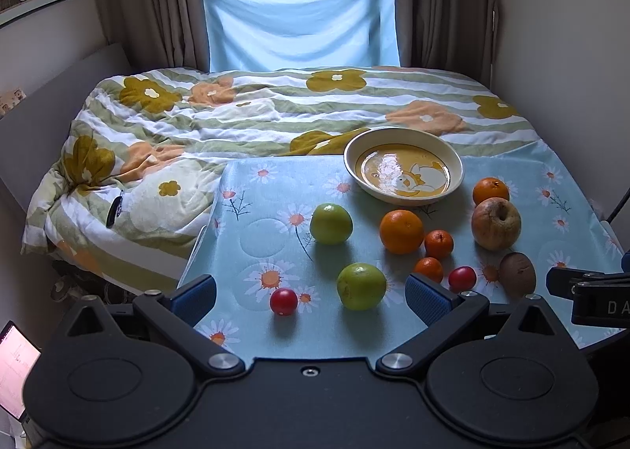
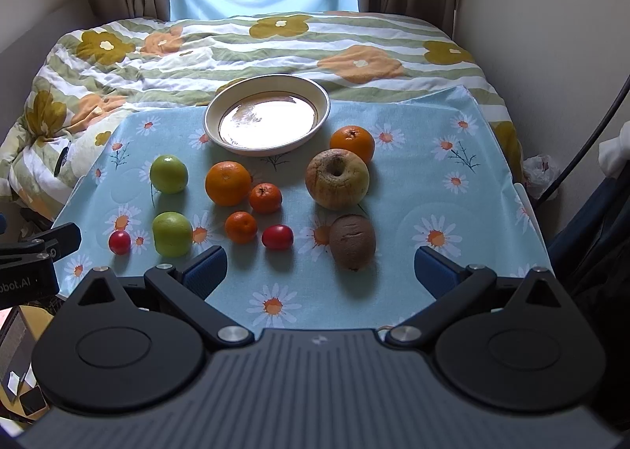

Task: Organize fruits
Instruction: 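Move both tools toward the fruits on the tablecloth, then grasp the red cherry tomato with the left tool while the right tool grasps the green apple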

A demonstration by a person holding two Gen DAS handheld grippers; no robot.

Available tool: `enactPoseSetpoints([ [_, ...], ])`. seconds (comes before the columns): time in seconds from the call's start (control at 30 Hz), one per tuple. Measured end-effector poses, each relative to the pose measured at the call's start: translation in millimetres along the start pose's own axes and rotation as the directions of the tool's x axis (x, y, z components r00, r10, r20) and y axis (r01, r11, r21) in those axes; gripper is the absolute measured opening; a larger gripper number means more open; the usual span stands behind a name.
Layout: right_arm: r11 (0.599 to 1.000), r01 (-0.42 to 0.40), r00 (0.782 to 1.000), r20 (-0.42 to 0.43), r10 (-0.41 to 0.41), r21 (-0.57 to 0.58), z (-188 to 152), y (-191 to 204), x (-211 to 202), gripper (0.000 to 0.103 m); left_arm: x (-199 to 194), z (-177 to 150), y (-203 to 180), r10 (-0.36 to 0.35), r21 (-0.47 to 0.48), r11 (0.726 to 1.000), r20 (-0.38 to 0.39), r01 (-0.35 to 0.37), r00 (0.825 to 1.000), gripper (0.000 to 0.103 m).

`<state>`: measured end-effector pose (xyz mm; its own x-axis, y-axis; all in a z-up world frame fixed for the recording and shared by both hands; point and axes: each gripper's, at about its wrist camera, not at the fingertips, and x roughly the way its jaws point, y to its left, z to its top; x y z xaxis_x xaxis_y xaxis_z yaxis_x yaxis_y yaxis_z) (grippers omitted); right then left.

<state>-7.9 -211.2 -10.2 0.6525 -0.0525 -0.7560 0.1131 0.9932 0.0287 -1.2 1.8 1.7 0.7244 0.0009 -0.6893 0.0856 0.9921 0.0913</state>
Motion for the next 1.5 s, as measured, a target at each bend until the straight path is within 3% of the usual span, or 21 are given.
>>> enactPoseSetpoints([
  [0.3,0.999,-0.036,0.999,0.004,0.036,0.015,-1.6,6.0,4.1,0.103,5.7,-2.6,10.7,-0.032,-0.008,0.999,-0.041,0.032,0.999,0.103],
  [0.57,0.996,-0.088,0.996,-0.012,0.088,0.015,-3.7,23.4,19.5,0.103,21.0,-10.7,32.9,-0.027,-0.005,1.0,0.013,0.027,1.0,0.103],
  [0.7,0.993,-0.112,0.994,-0.014,0.112,0.029,-3.9,31.5,32.7,0.103,38.2,-17.0,43.5,-0.017,0.049,0.999,0.032,0.016,0.999,0.103],
  [0.9,0.99,-0.134,0.99,-0.034,0.135,0.042,-7.5,47.1,63.0,0.103,73.1,-27.0,54.3,-0.095,0.127,0.988,0.045,0.089,0.994,0.103],
  [1.2,0.981,-0.178,0.979,-0.091,0.185,0.075,-13.2,72.5,109.3,0.103,123.1,-44.1,62.8,-0.129,0.263,0.953,-0.102,0.151,0.986,0.092],
  [1.5,0.969,-0.22,0.966,-0.115,0.233,0.111,-15.0,95.5,137.2,0.103,152.2,-47.5,59.6,-0.159,0.271,0.943,-0.148,0.195,0.976,0.08],
])
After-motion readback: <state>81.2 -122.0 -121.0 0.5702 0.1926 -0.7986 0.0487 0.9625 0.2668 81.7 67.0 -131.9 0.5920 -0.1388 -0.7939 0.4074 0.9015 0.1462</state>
